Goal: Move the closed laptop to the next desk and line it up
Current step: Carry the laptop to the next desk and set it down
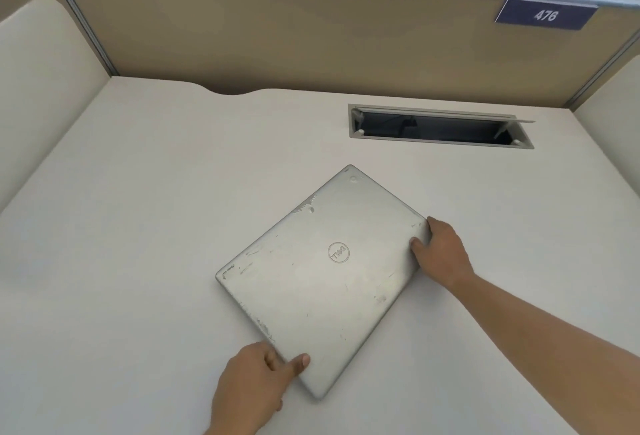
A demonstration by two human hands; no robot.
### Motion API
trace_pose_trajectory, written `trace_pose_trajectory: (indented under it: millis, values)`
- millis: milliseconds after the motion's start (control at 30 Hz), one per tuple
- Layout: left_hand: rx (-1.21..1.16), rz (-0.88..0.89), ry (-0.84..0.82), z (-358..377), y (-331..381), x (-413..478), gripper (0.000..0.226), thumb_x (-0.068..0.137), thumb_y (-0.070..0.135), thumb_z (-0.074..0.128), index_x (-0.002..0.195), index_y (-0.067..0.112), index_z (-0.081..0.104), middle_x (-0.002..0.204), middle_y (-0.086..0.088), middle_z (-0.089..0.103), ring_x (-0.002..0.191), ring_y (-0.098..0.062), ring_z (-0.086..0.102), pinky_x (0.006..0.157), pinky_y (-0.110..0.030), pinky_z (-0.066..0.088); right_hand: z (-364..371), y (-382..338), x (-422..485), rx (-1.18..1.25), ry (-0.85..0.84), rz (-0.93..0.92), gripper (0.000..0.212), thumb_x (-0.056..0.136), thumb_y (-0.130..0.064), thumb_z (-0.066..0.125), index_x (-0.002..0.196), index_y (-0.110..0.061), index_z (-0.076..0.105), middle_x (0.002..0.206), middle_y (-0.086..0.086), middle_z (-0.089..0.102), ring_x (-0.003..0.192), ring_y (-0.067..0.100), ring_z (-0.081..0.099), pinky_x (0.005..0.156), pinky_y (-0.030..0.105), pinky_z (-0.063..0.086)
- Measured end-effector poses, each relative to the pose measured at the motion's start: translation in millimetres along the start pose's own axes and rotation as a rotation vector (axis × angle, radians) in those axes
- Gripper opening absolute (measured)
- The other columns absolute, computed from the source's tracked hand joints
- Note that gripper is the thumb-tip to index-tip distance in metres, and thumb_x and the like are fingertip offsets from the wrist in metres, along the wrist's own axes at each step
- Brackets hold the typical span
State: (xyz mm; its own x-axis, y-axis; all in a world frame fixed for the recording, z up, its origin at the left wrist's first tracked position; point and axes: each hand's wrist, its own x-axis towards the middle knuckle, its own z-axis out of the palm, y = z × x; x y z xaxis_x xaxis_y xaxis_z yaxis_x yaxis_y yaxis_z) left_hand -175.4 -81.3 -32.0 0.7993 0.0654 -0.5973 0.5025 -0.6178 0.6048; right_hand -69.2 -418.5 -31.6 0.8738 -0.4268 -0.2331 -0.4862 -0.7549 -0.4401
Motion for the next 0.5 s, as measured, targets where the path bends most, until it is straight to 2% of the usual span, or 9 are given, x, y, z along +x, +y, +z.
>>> trace_pose_trajectory:
  millis: [67, 133, 200, 300, 367, 433, 500]
  values:
    - [-0.056, -0.005, 0.084, -1, -4, 4, 0.056, 0.059, 0.069, 0.074, 0.07, 0.017, 0.055, 0.051, 0.002, 0.071, 0.049, -0.009, 0.068, 0.059, -0.031, 0.052, 3, 4, -7, 0.054, -0.025, -0.003, 0.064, 0.091, -0.033, 0.053, 0.146, -0.008, 0.035, 0.153, 0.011, 0.038, 0.14, 0.027, 0.035, 0.113, 0.045, 0.032]
    - [-0.171, -0.033, 0.146, 0, -6, 5, 0.051, 0.06, 0.06, 0.081, 0.081, 0.02, 0.059, 0.058, 0.001, 0.072, 0.059, -0.015, 0.071, 0.067, -0.041, 0.059, 2, 6, -8, 0.052, -0.03, -0.011, 0.069, 0.092, -0.034, 0.053, 0.15, -0.008, 0.027, 0.157, 0.009, 0.032, 0.144, 0.025, 0.029, 0.116, 0.043, 0.027]
    - [-0.288, -0.075, 0.172, 0, -4, 5, 0.048, 0.065, 0.052, 0.083, 0.09, 0.019, 0.059, 0.062, 0.002, 0.072, 0.061, -0.02, 0.072, 0.064, -0.047, 0.061, -1, 4, -6, 0.043, -0.033, -0.013, 0.067, 0.09, -0.034, 0.055, 0.147, -0.008, 0.032, 0.153, 0.01, 0.038, 0.141, 0.027, 0.034, 0.113, 0.044, 0.031]
    - [-0.427, -0.136, 0.163, 1, 6, 7, 0.048, 0.071, 0.047, 0.081, 0.099, 0.014, 0.06, 0.083, -0.004, 0.071, 0.074, -0.023, 0.071, 0.055, -0.042, 0.063, -6, -4, -1, 0.034, -0.046, 0.02, 0.057, 0.086, -0.033, 0.057, 0.136, -0.01, 0.044, 0.139, 0.012, 0.05, 0.128, 0.032, 0.046, 0.103, 0.045, 0.042]
    - [-0.456, -0.154, 0.15, 3, 12, 8, 0.044, 0.075, 0.044, 0.079, 0.095, 0.009, 0.063, 0.088, -0.009, 0.069, 0.074, -0.024, 0.07, 0.067, -0.047, 0.063, -7, -8, 2, 0.008, -0.056, 0.031, 0.05, 0.084, -0.034, 0.056, 0.127, -0.01, 0.048, 0.131, 0.013, 0.053, 0.12, 0.033, 0.05, 0.097, 0.045, 0.045]
    - [-0.497, -0.163, 0.143, 5, 18, 7, 0.039, 0.079, 0.04, 0.076, 0.085, 0.004, 0.063, 0.083, -0.012, 0.066, 0.071, -0.027, 0.066, 0.076, -0.049, 0.06, -8, -12, 7, -0.036, -0.063, 0.036, 0.045, 0.083, -0.036, 0.055, 0.12, -0.01, 0.05, 0.125, 0.013, 0.055, 0.114, 0.034, 0.052, 0.093, 0.044, 0.046]
    - [-0.554, -0.184, 0.14, 8, 25, 3, 0.038, 0.081, 0.037, 0.074, 0.072, 0.007, 0.053, 0.073, -0.01, 0.055, 0.065, -0.027, 0.055, 0.066, -0.039, 0.052, -8, -16, 11, -0.088, -0.088, 0.04, 0.042, 0.083, -0.037, 0.054, 0.114, -0.01, 0.05, 0.121, 0.012, 0.057, 0.111, 0.034, 0.054, 0.09, 0.045, 0.048]
